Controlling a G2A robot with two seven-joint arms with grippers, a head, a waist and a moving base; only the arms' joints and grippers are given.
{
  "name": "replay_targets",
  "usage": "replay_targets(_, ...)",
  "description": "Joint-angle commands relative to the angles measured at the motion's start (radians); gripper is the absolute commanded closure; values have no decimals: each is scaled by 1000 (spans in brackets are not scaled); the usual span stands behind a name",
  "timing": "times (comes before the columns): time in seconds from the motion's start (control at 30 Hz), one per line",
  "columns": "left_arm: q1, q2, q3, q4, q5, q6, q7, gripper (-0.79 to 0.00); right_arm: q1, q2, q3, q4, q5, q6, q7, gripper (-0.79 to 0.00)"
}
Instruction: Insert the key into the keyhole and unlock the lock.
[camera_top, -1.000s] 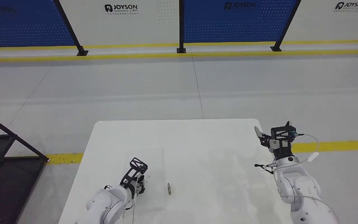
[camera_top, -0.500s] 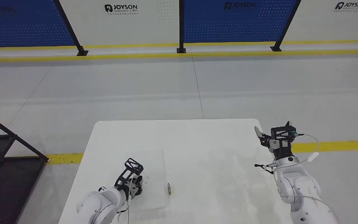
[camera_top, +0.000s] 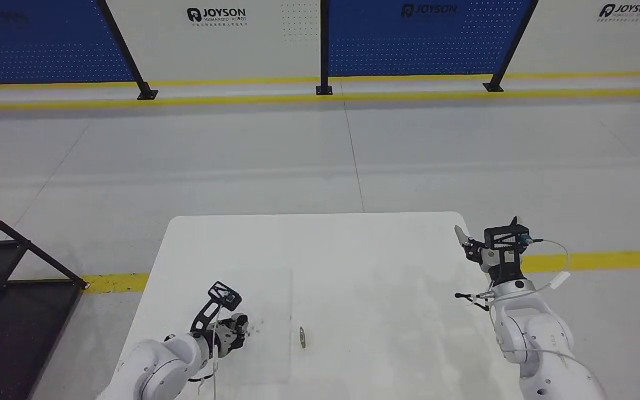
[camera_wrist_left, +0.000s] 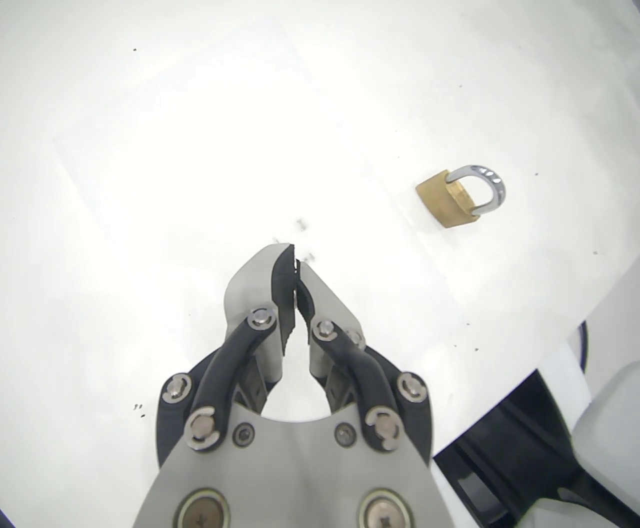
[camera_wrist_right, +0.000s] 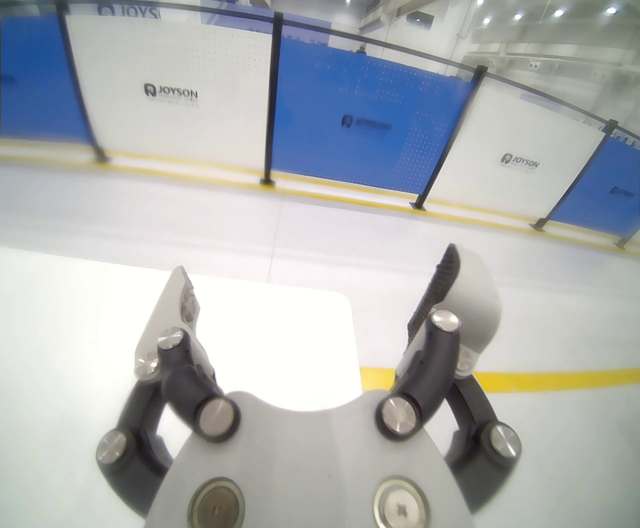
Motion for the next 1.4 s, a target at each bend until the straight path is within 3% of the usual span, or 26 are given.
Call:
replay_targets(0.0, 4, 3, -10, -5, -10, -13, 4, 0, 0, 0, 0, 0, 0, 0, 0, -785)
replay_targets(0.2, 60, 9, -58, -61, -40, -81, 122, 0, 0, 0, 0, 0, 0, 0, 0, -785)
replay_targets(0.33, 151, 14, -122, -85, -23, -185, 333, 0, 0, 0, 0, 0, 0, 0, 0, -785)
replay_targets(0.5, 241, 18, -175, -37, 0, -375, 612, 0, 0, 0, 0, 0, 0, 0, 0, -785)
replay_targets(0.73, 244, 20, -211, 85, 97, -616, 1004, 0, -57, -6, -61, -34, -82, 5, -51, -785)
replay_targets(1.0, 227, 19, -183, 165, 413, -593, 1387, 0, -190, -9, -255, -131, -288, -114, -114, -785)
replay_targets(1.23, 227, 19, -183, 165, 413, -593, 1387, 0, -199, -11, -438, -83, -396, -288, -101, -785)
replay_targets(1.37, 227, 19, -183, 165, 413, -593, 1387, 0, -179, -17, -532, -30, -440, -336, -85, -785)
